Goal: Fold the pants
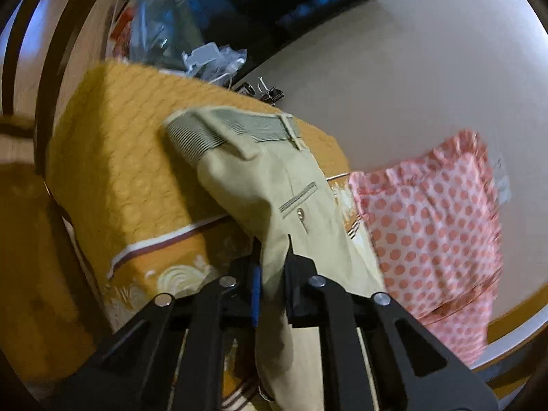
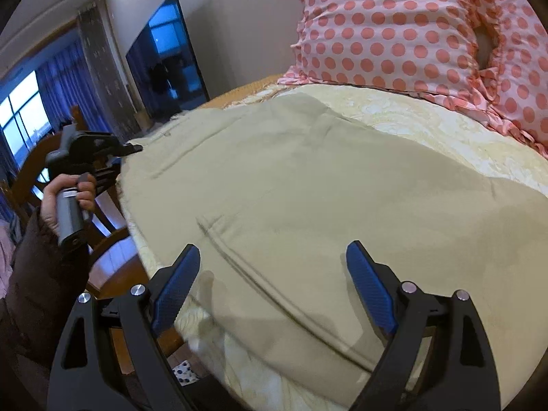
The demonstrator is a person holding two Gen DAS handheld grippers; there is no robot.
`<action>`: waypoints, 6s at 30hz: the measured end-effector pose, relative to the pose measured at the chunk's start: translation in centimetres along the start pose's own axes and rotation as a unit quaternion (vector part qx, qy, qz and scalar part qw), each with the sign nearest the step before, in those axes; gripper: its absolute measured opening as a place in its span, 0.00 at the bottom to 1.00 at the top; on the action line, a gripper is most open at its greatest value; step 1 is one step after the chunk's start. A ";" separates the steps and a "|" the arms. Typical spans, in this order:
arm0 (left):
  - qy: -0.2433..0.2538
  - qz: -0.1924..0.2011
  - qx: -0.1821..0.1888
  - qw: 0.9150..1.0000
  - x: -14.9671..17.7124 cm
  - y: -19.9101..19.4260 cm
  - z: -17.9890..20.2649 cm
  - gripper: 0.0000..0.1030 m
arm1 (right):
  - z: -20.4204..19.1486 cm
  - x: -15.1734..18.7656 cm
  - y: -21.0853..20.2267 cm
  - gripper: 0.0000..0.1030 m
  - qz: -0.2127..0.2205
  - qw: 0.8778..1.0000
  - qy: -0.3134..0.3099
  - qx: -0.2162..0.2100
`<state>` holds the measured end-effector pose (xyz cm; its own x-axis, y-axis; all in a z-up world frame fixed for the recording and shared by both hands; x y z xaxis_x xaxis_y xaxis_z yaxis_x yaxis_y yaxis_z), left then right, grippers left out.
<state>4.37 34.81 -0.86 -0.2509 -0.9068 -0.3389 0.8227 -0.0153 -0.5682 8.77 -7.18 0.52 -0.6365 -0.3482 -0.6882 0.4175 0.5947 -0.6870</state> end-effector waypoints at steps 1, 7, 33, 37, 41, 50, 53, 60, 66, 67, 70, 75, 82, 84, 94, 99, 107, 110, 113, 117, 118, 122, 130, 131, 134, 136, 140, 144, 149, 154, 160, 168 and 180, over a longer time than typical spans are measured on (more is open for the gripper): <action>0.020 0.005 -0.007 1.000 0.0 -0.3 1.3 0.08 | 0.4 0.3 -0.5 0.87 0.005 1.000 0.004 0.002; 0.219 0.023 -0.006 0.975 3.6 -1.4 14.2 0.07 | 5.5 2.3 -4.7 0.87 0.050 0.995 0.078 0.022; 0.708 -0.178 0.117 0.673 39.3 -0.4 19.8 0.12 | 21.1 3.6 -10.0 0.88 0.094 0.928 0.357 -0.054; 0.645 -0.190 0.148 0.725 34.4 -1.6 20.7 0.63 | 21.4 2.5 -8.1 0.78 0.063 0.938 0.339 -0.035; 0.553 -0.144 0.124 0.811 24.8 -0.5 21.5 0.81 | 21.7 1.5 -6.7 0.71 0.045 0.947 0.317 -0.015; 0.388 -0.305 0.053 0.868 14.5 12.6 18.3 0.68 | 23.2 1.6 -5.8 0.38 0.022 0.942 0.331 -0.055; 0.389 -0.342 0.072 0.852 15.2 14.0 19.4 0.68 | 23.4 0.9 -5.3 0.37 0.017 0.946 0.319 -0.063; 0.373 -0.374 0.090 0.844 15.7 15.5 20.4 0.13 | 24.7 1.3 -5.5 0.13 0.044 0.920 0.347 -0.177; 0.418 -0.328 0.098 0.842 15.6 16.6 25.6 0.08 | 26.1 -3.5 -6.3 0.10 0.083 0.934 0.310 -0.158; 0.421 -0.314 0.100 0.845 15.5 17.2 26.8 0.08 | 26.8 -4.4 -6.1 0.10 0.089 0.936 0.309 -0.144; 0.427 -0.265 0.086 0.860 15.2 20.1 29.4 0.09 | 29.3 -6.0 -5.0 0.10 0.092 0.940 0.317 -0.083; 0.446 -0.220 -0.024 0.867 14.7 21.6 28.5 0.39 | 30.1 -4.6 -5.0 0.35 0.040 0.941 0.333 0.042; 0.449 -0.269 0.127 0.843 17.4 13.9 26.9 0.69 | 24.0 -4.1 -5.5 0.79 0.055 0.951 0.294 -0.073; 0.441 -0.330 0.109 0.827 19.8 15.3 25.7 0.73 | 24.3 -3.1 -3.5 0.84 0.015 0.941 0.330 -0.067; 0.502 -0.204 0.026 0.840 21.7 9.4 22.4 0.88 | 14.9 1.1 -6.9 0.99 0.023 0.952 0.286 0.106; 0.508 -0.179 -0.007 0.843 23.6 5.9 17.5 0.90 | 10.3 4.3 -4.9 0.99 0.026 0.954 0.235 0.182; 0.547 -0.124 -0.044 0.827 25.2 4.2 14.3 0.97 | 7.8 5.0 -3.3 0.99 0.025 0.943 0.189 0.273; 0.561 -0.097 -0.045 0.821 25.9 3.9 13.8 0.98 | 7.1 5.7 -3.0 0.99 0.045 0.935 0.179 0.304; 0.557 -0.085 -0.042 0.825 26.1 3.7 13.6 0.98 | 7.1 5.7 -2.9 0.99 0.053 0.933 0.176 0.310; 0.556 -0.079 -0.042 0.826 26.3 3.7 13.6 0.98 | 7.2 5.6 -2.9 0.99 0.052 0.934 0.173 0.309; 0.556 -0.078 -0.041 0.827 26.3 3.6 13.6 0.98 | 7.1 5.6 -2.9 0.99 0.052 0.934 0.174 0.309; 0.556 -0.079 -0.041 0.826 26.2 3.7 13.6 0.98 | 7.2 5.6 -2.9 0.99 0.052 0.934 0.173 0.309; 0.556 -0.079 -0.041 0.826 26.2 3.7 13.5 0.98 | 7.0 5.6 -2.9 0.99 0.053 0.934 0.173 0.309; 0.556 -0.079 -0.041 0.826 26.2 3.7 13.5 0.98 | 7.0 5.6 -2.9 0.99 0.053 0.934 0.173 0.309; 0.556 -0.079 -0.041 0.826 26.1 3.7 13.5 0.98 | 7.0 5.6 -2.9 0.99 0.053 0.934 0.173 0.309; 0.556 -0.079 -0.041 0.826 26.1 3.7 13.5 0.98 | 7.0 5.6 -2.9 0.99 0.053 0.934 0.173 0.309; 0.556 -0.079 -0.041 0.826 26.1 3.7 13.5 0.98 | 7.0 5.6 -2.9 0.99 0.053 0.933 0.173 0.310; 0.556 -0.079 -0.041 0.826 26.1 3.8 13.5 0.98 | 7.0 5.6 -2.9 0.99 0.053 0.933 0.173 0.310; 0.556 -0.079 -0.041 0.826 26.0 3.8 13.5 0.98 | 7.0 5.6 -2.8 0.99 0.053 0.933 0.173 0.310; 0.556 -0.079 -0.041 0.826 26.1 3.7 13.5 0.98 | 7.0 5.6 -2.8 0.99 0.053 0.933 0.173 0.310; 0.556 -0.079 -0.040 0.826 26.0 3.8 13.5 0.98 | 7.0 5.6 -2.8 0.99 0.053 0.933 0.173 0.310; 0.557 -0.080 -0.040 0.826 26.0 3.8 13.5 0.98 | 7.0 5.6 -2.8 0.99 0.054 0.933 0.173 0.310; 0.557 -0.080 -0.040 0.826 25.9 3.8 13.5 0.98 | 7.1 5.6 -2.8 0.99 0.054 0.933 0.173 0.310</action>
<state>7.90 5.53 -1.68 -0.7028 0.0555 -0.7092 0.7088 -0.0293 -0.7048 8.64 -15.91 -3.02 -0.6957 0.0086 -0.7183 0.7180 0.0410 -0.6949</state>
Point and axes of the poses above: each gripper's, at about its wrist camera, not at the fingertips, and y roughly the way its jaws point, z to its right, x to its underside, the point moved 3 cm from there along y, roughly the way its jaws point, and after that the axes turned 7 degrees about -z, right-handed, at the moved point
